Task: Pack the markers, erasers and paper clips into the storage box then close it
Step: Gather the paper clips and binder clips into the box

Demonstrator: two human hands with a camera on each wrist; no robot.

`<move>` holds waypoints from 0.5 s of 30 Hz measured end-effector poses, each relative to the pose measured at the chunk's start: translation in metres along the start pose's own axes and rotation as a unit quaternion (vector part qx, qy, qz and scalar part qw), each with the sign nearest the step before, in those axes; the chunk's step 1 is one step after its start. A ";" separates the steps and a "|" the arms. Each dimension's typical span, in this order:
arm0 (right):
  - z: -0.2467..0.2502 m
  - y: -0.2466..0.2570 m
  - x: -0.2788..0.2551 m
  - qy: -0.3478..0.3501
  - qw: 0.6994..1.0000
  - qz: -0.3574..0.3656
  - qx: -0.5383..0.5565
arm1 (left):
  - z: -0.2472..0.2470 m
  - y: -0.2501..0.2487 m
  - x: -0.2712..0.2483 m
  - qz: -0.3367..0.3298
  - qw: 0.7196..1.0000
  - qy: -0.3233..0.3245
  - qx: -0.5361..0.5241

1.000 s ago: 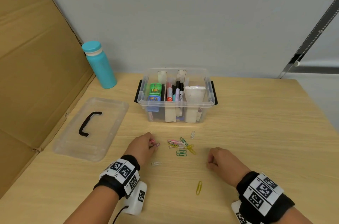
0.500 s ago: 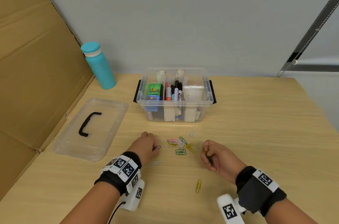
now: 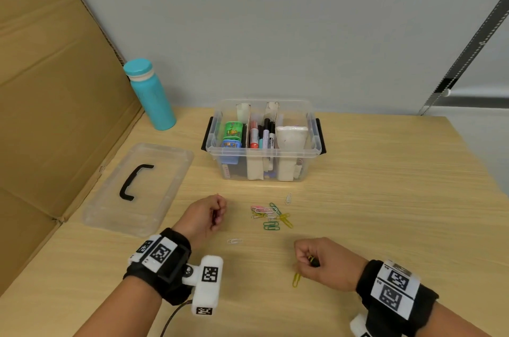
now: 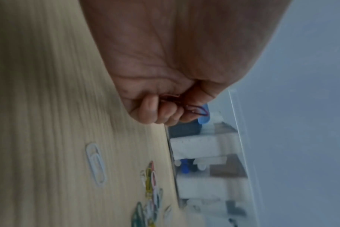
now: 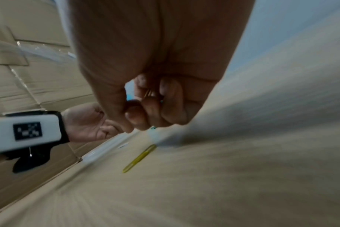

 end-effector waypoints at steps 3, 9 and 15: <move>0.000 0.002 -0.002 0.035 0.999 -0.008 -0.002 | 0.001 0.001 -0.003 0.028 0.992 0.026 -0.123; 0.001 0.009 -0.004 0.062 0.992 0.034 -0.109 | 0.004 0.004 -0.005 0.033 0.985 0.030 -0.167; 0.008 0.016 -0.006 0.057 0.974 0.077 -0.204 | -0.006 0.004 -0.012 0.004 0.956 0.031 0.292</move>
Point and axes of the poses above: each hand's wrist, its own x-axis towards the middle knuckle, its own z-axis out of the back of the hand, y = z × x, the point moved 3 cm from there along x, towards the middle knuckle, and after that the axes turned 1 degree about -x, right-handed, at the moved point
